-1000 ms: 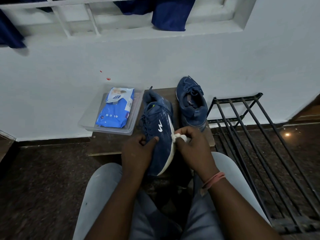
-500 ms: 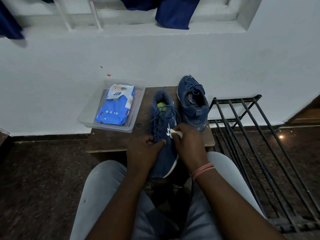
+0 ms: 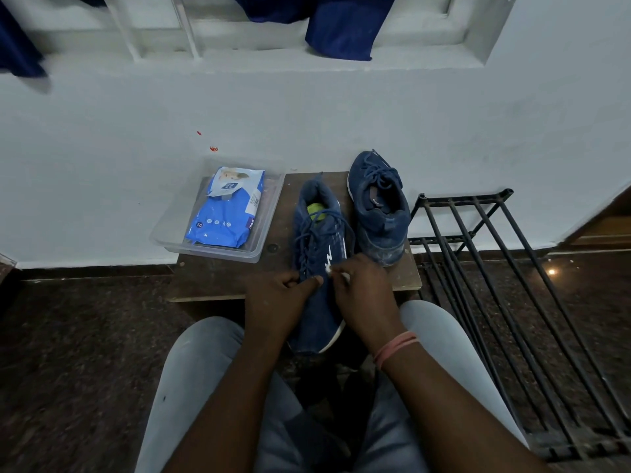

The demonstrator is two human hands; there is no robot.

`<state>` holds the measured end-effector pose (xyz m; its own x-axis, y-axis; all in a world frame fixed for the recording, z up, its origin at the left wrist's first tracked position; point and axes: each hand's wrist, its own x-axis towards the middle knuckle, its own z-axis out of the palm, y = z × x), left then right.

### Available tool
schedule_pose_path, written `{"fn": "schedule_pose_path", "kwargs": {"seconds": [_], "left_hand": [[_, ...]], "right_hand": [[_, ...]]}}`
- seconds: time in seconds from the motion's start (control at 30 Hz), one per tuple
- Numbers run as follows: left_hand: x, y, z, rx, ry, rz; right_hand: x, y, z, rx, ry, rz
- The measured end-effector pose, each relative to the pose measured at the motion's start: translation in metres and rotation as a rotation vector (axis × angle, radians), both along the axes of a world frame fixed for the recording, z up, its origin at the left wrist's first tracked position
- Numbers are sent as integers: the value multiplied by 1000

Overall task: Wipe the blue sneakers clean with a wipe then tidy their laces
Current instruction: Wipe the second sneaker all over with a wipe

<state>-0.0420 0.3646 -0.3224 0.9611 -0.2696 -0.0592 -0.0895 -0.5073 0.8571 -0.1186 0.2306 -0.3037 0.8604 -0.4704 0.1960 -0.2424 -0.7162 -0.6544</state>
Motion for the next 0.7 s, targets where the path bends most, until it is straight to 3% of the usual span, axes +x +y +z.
{"fn": "schedule_pose_path", "kwargs": {"seconds": [0.1, 0.33, 0.57, 0.7], "left_hand": [[-1, 0, 0, 25, -19, -9], [-1, -1, 3, -19, 61, 4], [-2, -5, 4, 8, 78, 61], [-2, -3, 7, -28, 118, 39]], "right_hand": [[-14, 0, 3, 192, 129, 96], [7, -6, -2, -25, -39, -101], [-37, 10, -2, 312, 113, 43], [-39, 3, -6, 184, -11, -3]]}}
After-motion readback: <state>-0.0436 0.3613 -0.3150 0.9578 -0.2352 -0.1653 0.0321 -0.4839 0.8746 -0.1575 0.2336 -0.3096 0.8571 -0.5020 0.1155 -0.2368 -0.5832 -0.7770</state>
